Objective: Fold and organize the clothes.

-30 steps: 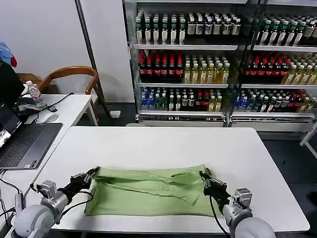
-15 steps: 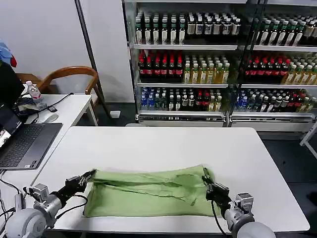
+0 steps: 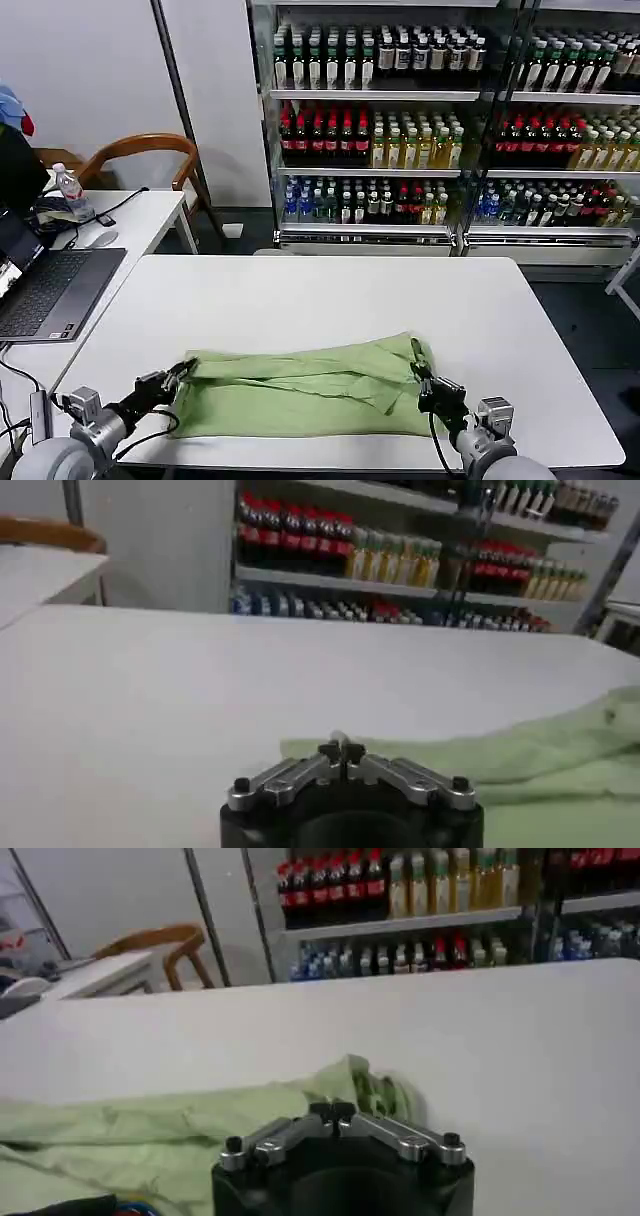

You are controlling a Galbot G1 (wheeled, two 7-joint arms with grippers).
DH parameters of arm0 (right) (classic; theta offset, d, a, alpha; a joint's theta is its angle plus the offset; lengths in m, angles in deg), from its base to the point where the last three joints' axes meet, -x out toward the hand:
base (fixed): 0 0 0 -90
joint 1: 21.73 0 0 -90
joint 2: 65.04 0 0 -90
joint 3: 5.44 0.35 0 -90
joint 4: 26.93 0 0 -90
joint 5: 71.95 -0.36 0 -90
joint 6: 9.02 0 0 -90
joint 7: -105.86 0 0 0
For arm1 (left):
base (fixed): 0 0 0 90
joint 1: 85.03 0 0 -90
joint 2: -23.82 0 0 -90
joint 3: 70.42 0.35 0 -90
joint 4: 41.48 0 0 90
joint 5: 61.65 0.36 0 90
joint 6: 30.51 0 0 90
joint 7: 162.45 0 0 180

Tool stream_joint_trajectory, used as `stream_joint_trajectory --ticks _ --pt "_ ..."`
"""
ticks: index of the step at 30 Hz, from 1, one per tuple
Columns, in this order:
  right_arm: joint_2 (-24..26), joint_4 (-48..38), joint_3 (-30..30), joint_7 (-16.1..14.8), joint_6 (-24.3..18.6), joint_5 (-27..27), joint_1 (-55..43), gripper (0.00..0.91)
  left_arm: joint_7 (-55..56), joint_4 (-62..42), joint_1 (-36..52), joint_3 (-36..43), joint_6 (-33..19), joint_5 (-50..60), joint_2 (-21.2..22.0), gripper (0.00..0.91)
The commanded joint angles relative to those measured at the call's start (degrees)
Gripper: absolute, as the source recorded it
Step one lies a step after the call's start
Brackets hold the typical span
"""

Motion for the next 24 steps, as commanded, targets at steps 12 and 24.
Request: stream_joint_trajectory --ticks 12,24 --pt "-1.1 5.2 7.9 -1.2 -3.3 10.2 5.7 0.907 36.4 10.1 -1.2 5.1 4.2 -1.4 2.9 0.907" --pt "-2.9 4.1 6.2 -1.1 -3.8 15.3 6.2 0.907 41.7 11.8 -2.0 8.7 10.2 -1.6 5.0 0.282"
